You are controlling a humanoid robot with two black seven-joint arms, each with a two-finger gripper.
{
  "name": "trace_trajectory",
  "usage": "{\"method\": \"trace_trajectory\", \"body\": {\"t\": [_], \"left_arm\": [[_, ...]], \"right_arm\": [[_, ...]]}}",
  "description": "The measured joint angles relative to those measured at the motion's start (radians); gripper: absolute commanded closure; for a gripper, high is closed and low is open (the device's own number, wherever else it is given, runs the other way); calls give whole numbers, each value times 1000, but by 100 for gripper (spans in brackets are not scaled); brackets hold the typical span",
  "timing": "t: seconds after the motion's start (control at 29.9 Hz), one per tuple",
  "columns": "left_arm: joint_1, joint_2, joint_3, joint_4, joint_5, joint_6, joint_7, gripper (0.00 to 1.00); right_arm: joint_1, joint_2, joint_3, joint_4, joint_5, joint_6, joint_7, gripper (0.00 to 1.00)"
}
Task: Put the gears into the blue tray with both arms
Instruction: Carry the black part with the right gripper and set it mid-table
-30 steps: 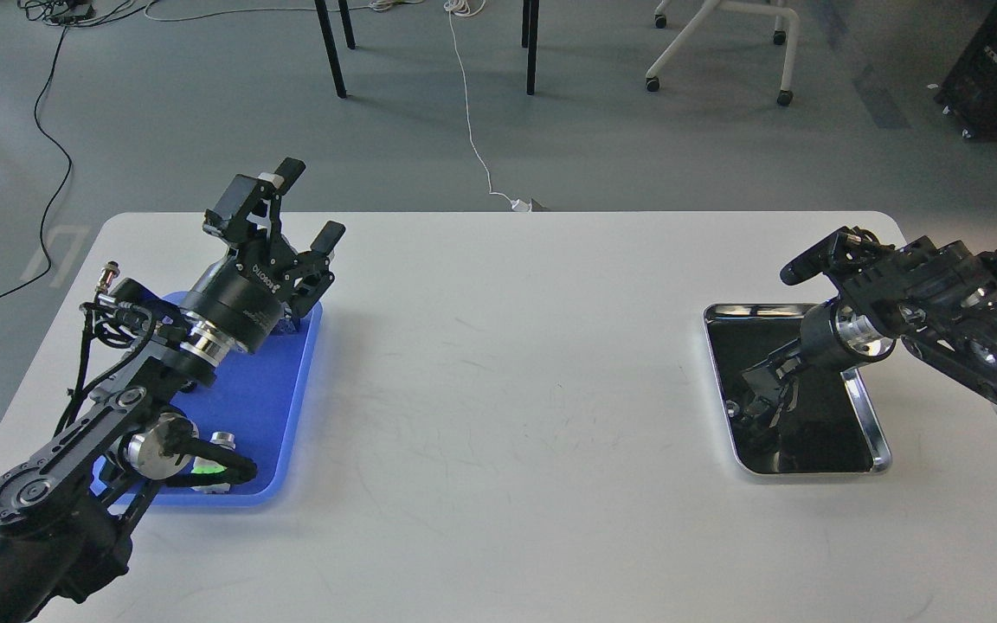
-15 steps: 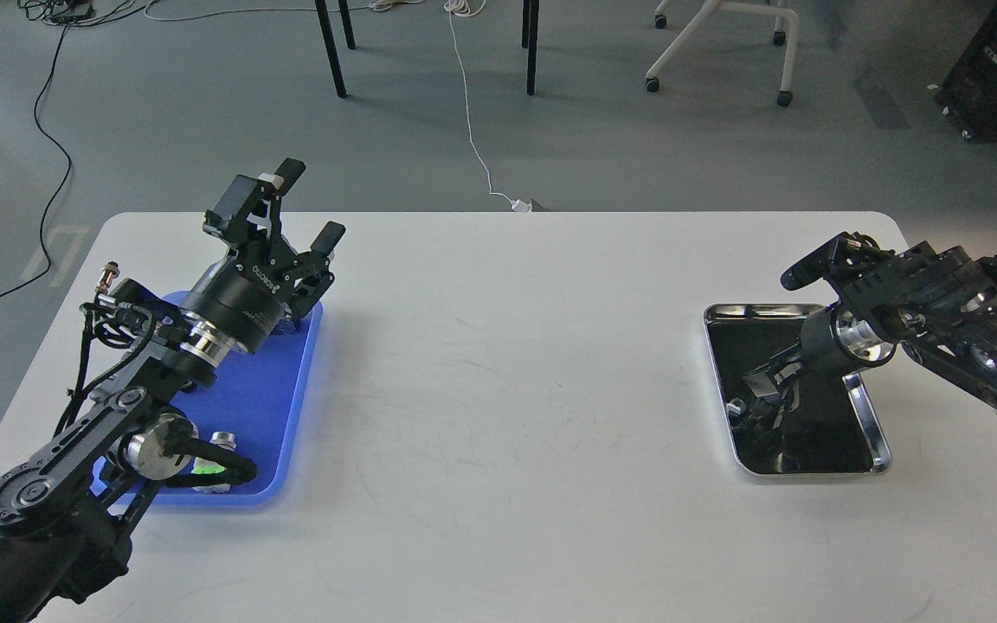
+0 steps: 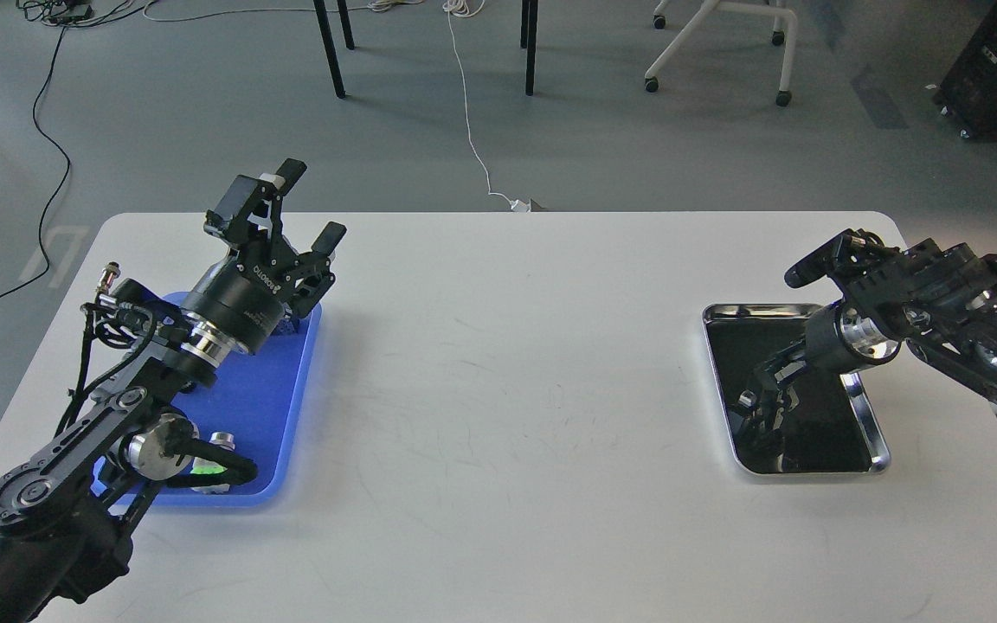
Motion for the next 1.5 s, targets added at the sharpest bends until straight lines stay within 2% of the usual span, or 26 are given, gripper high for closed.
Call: {"method": "trace_trajectory", "body": {"t": [0.43,0.77,1.0,1.27,1.5], "left_arm": [[0,-1,0,0,0,0,0,2],[0,-11,0,-1,0,0,0,2],[0,-12,0,-1,0,0,2,2],[19,-9,-4,-3,0,0,2,2],[20,4,-5,-3,0,0,2,2]], "right_arm": [[39,-17,1,35,2,0,1,82],[191,-21,5,180,63,7,0,81],[207,137,5,187,88,6,0,81],[185,402,-1,54,97,5,0,81],[141,457,-28,20,97,1,0,81]]}}
